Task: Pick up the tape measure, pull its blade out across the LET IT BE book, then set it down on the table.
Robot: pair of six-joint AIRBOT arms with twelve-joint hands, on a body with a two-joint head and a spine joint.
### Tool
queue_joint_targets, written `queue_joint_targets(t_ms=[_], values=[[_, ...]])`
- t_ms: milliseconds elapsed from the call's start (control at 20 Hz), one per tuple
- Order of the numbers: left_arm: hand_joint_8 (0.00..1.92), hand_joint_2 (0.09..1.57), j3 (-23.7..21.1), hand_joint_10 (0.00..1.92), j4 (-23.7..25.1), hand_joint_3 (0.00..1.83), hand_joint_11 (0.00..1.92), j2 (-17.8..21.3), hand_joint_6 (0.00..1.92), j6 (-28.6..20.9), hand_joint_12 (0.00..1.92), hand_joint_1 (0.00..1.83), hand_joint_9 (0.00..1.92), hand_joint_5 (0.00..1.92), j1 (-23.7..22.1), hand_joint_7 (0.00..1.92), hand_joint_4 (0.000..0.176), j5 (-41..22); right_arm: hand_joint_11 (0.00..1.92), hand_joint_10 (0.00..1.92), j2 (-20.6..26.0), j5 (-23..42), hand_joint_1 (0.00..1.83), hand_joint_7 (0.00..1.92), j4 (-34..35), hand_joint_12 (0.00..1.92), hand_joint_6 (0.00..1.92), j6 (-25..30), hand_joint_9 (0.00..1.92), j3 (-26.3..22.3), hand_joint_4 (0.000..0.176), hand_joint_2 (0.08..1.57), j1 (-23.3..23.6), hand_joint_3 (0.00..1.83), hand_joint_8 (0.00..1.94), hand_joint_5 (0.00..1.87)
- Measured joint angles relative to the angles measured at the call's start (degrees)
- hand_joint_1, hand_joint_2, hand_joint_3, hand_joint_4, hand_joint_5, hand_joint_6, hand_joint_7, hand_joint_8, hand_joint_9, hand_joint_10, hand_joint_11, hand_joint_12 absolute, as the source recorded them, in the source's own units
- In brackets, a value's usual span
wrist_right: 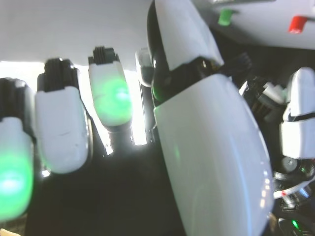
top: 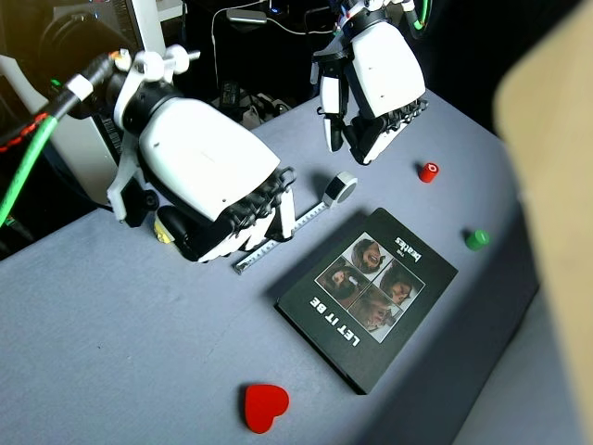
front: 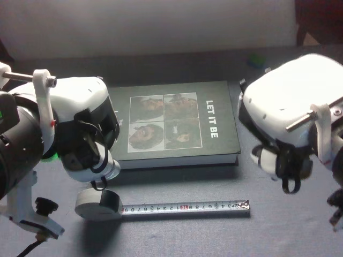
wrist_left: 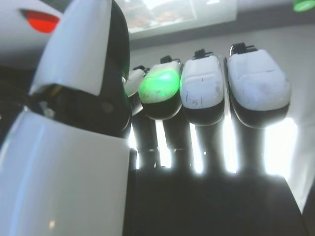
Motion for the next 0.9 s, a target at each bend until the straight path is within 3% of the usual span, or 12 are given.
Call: queue_joint_targets(t_ms=[50,250,450,550,750,850,900], values=[[0.01,1.16,0.0,0.01,-0.37,0.01,0.04,0.0,0.01,0.17,0.8,0.28,0.33,0.37,0.02,0.35,0.057,-0.15,0.0,0.03,0.0,-0.28,0.09,0.24,0.07,0.86,0.01,1.73,0.19,-0.07,0.081,1.13,0.0,0.02,0.0,0.16],[0.0,1.17,0.02,0.0,0.76,0.01,0.01,-0.07,0.0,0.22,0.79,0.26,0.3,0.37,0.04,0.34,0.055,0.07,0.0,0.02,-0.28,-0.02,0.08,0.24,-1.2,0.99,0.02,3.23,0.23,-0.5,0.066,1.14,0.07,0.01,0.0,0.22],[0.0,1.19,1.18,0.0,-0.28,0.01,0.01,-0.07,0.0,0.22,0.79,0.22,0.3,0.35,0.37,0.34,0.053,0.83,0.0,0.02,-0.28,1.64,0.08,0.28,-0.83,1.02,0.02,5.57,0.26,-0.52,0.067,1.14,-0.66,0.0,0.01,0.26],[0.0,1.16,2.34,0.0,0.31,0.0,0.0,-0.07,0.0,0.22,0.76,0.22,0.27,0.32,0.35,0.31,0.054,1.9,0.0,0.02,-0.31,0.17,0.08,0.3,-1.2,1.04,0.01,15.96,0.26,-0.57,0.071,1.14,-1.57,0.0,0.01,0.26],[0.0,1.08,3.8,0.0,-0.24,0.0,0.0,-0.07,0.0,3.02,0.72,0.32,0.27,0.29,-0.83,0.3,0.051,4.07,0.0,0.01,0.09,-2.08,0.08,0.32,-5.53,1.04,0.0,18.88,0.26,-0.57,0.071,1.14,-3.61,0.0,0.01,0.25],[0.0,0.98,4.57,0.0,0.15,0.0,0.02,0.22,0.01,4.52,0.74,0.72,0.3,0.31,-0.94,0.35,0.033,5.68,0.0,0.01,0.17,-1.38,0.08,0.32,-5.62,1.03,0.0,19.06,0.27,-0.59,0.073,1.15,-4.28,0.0,0.0,0.25],[0.0,0.99,4.59,0.0,0.15,0.0,0.02,1.27,0.01,4.15,0.74,0.78,0.3,0.32,-0.68,0.35,0.025,6.67,0.0,0.01,0.39,-0.79,0.07,0.32,-4.94,1.05,0.0,20.15,0.28,-0.61,0.073,1.16,-4.28,0.01,0.0,0.24]])
